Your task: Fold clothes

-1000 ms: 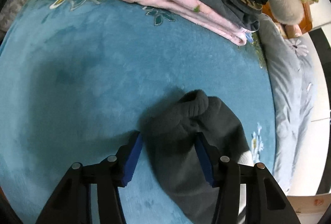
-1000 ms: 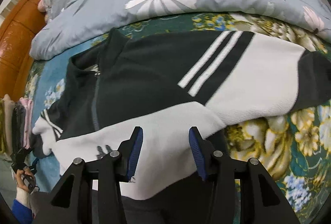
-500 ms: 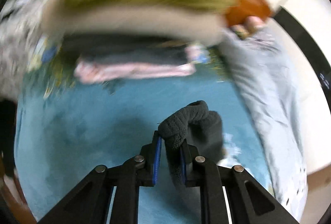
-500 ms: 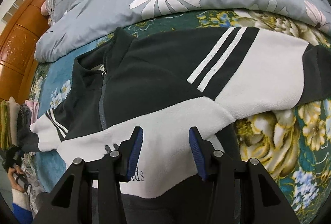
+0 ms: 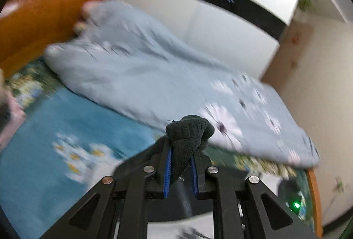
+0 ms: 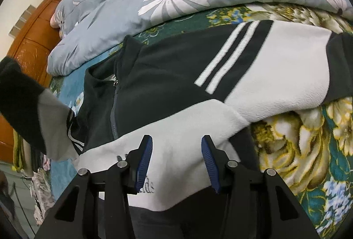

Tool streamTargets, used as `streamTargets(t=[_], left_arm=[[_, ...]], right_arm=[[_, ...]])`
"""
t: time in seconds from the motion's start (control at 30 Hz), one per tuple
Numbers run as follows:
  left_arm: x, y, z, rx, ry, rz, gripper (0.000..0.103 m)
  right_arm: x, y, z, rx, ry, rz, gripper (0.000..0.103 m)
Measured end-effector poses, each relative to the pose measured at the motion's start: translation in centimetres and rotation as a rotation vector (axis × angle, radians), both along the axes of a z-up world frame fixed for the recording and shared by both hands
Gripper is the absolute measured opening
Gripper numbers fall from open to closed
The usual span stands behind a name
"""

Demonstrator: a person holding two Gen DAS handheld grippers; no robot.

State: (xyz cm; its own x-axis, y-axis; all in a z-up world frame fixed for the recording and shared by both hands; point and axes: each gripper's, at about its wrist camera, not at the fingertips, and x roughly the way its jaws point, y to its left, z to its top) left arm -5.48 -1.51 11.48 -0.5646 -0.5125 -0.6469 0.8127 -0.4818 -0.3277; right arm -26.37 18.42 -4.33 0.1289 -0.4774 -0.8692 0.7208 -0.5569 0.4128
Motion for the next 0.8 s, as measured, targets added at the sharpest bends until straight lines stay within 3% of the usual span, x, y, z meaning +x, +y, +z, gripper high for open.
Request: streamTargets(t=[0.17,0.4,0.47,0.5,0.53,0.57,0.63,0.73,0.8], left_arm=[[-7.5,4.3,-5.3,0.141,-0.109,-0.086,0.016],[-11.1,6.3,-10.4,0.290,-0.205,-0.128,0.018],[-11.2,6.1,-11.1,0.338,-0.195,-0.143,0.021],[-11.2,6.1,-11.4,0.361,-0.186,-0.152,0.027],[-11.2,6.1,-11.6,0.376,-0.175,-0.163,0.035],[-11.0,6.2,-11.7,0.399,-0.146,-0.182,0.052],[-10.2,6.2,-11.7,0.448,-0.060,-0.209,0.065],[-8.5,5.9,-11.6,0.508,0.039,-0.242,0.065],[-5.8,5.4,-11.3,0.492,0.074,-0.206,0.065]], right_arm=[[-1.2,1.0,-1.0,0.006,-0.019,-0.027,0.047],[-2.5,2.2,-2.5,0.019,-0.059,-0.057,0.047],[-2.3,1.9,-2.6,0.015,-0.063,-0.048,0.047],[-2.2,1.8,-2.6,0.012,-0.065,-0.042,0.047],[-2.0,1.7,-2.6,0.010,-0.072,-0.037,0.047],[-1.9,1.6,-2.6,0.007,-0.079,-0.032,0.047],[-1.6,1.5,-2.6,0.001,-0.093,-0.022,0.047],[-1.1,1.2,-2.6,-0.007,-0.114,-0.008,0.047],[-0.8,1.0,-2.6,-0.012,-0.128,0.002,0.048]])
